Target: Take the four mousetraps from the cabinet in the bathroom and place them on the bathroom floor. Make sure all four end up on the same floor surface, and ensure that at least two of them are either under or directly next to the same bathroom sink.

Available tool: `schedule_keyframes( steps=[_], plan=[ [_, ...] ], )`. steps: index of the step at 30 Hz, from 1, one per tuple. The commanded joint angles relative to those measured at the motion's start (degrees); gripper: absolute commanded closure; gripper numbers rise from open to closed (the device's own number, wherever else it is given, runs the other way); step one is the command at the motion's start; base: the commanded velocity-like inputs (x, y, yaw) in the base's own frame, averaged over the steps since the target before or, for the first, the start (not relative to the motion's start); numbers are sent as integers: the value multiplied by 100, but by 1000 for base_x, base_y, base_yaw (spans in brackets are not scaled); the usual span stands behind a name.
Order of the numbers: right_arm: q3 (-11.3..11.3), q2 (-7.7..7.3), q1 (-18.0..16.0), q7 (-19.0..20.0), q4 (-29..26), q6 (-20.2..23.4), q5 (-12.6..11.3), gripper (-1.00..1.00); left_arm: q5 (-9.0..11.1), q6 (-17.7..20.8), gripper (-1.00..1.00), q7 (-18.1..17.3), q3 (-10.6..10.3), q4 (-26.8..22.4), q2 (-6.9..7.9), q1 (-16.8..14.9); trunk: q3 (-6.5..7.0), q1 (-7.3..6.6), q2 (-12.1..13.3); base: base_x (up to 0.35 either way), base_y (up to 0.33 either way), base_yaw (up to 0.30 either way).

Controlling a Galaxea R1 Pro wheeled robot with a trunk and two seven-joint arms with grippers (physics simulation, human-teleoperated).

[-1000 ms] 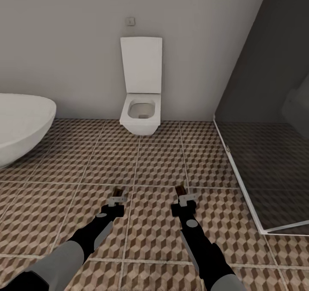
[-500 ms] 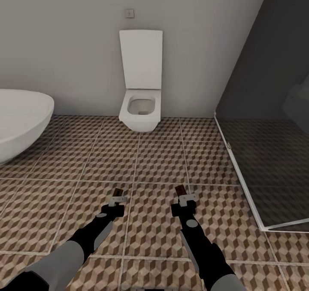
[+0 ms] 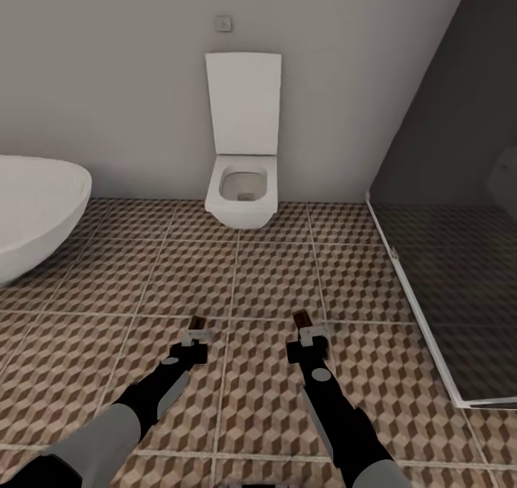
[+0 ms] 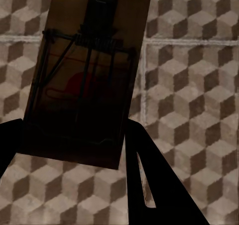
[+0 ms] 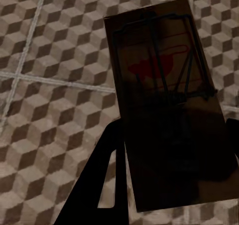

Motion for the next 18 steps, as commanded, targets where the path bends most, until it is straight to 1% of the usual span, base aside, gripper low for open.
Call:
schedule_keyframes(
  steps=[1,6,18],
  plan=[
    [11,0,-2,-28,-8,55,56,100,23,34,100,58,-50,-18,8,-2,-4,2,-1,295,127,0],
    [11,0,-2,-28,-8,55,57,100,23,39,100,58,-50,-18,8,-2,-4,2,-1,313,56,0],
    [11,0,-2,-28,-8,55,60,100,23,41,100,58,-50,-10,8,-2,-4,2,-1,329,4,0]
  ],
)
